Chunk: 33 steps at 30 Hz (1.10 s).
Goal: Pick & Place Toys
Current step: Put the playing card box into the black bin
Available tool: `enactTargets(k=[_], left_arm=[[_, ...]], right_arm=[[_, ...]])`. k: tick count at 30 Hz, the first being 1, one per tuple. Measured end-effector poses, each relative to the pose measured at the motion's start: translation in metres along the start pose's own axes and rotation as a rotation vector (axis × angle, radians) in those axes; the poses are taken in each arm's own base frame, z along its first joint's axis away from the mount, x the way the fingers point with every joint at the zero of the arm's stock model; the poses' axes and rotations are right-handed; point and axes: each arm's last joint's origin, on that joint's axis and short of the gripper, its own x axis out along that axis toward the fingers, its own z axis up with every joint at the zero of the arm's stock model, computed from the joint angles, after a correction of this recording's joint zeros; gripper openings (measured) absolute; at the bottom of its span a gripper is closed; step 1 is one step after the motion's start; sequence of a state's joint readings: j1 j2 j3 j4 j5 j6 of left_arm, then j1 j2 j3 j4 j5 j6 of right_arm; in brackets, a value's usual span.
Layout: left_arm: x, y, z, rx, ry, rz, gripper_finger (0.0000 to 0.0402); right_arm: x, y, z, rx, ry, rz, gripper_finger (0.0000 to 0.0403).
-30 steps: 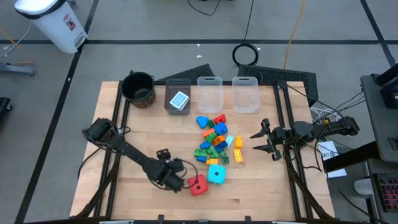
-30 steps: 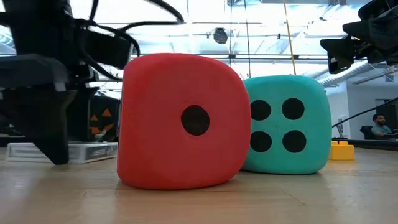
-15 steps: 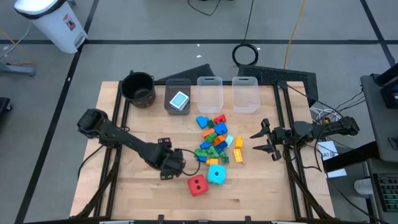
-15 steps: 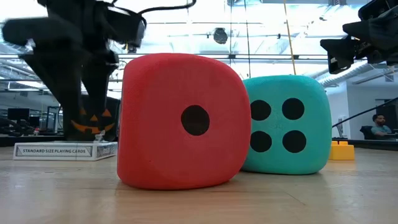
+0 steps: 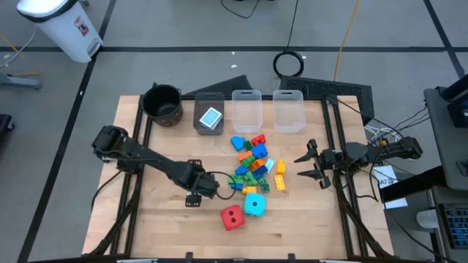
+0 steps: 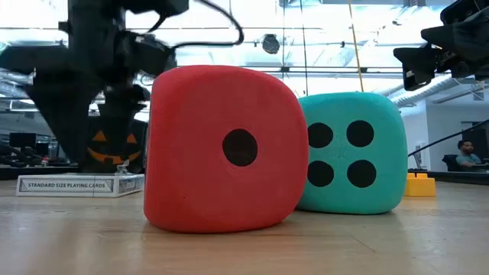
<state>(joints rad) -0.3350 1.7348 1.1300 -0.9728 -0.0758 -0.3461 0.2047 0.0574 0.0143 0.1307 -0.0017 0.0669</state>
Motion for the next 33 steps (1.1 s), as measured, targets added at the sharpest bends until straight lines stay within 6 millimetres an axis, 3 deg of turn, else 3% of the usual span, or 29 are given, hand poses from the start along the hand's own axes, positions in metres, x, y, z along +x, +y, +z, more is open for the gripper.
enactTargets(k=[4,10,19,24,33], left_arm=[[0.016,0.001,-0.005,-0.063,0.005,-0.061,0.0395],[0.019,-0.005,-0.009,-0.060,0.003,-0.091,0.0395],[-0.005,-0.004,-0.016,-0.100,-0.072,-0.127,0.0395],[-0.008,-0.012,-0.017,-0.114,-0.107,-0.135,0.0395],[0.012,-0.026,-0.025,-0.115,-0.119,-0.076,0.0395]], right_arm=[[0.000,0.000,0.000,0.000,0.000,0.000,0.0187],[0.000,0.000,0.000,0.000,0.000,0.000,0.0187],[0.000,0.000,0.000,0.000,0.000,0.000,0.0188],[0.000,0.000,0.000,0.000,-0.001,0.000,0.0188],[0.000,0.000,0.000,0.000,-0.001,0.000,0.0187]])
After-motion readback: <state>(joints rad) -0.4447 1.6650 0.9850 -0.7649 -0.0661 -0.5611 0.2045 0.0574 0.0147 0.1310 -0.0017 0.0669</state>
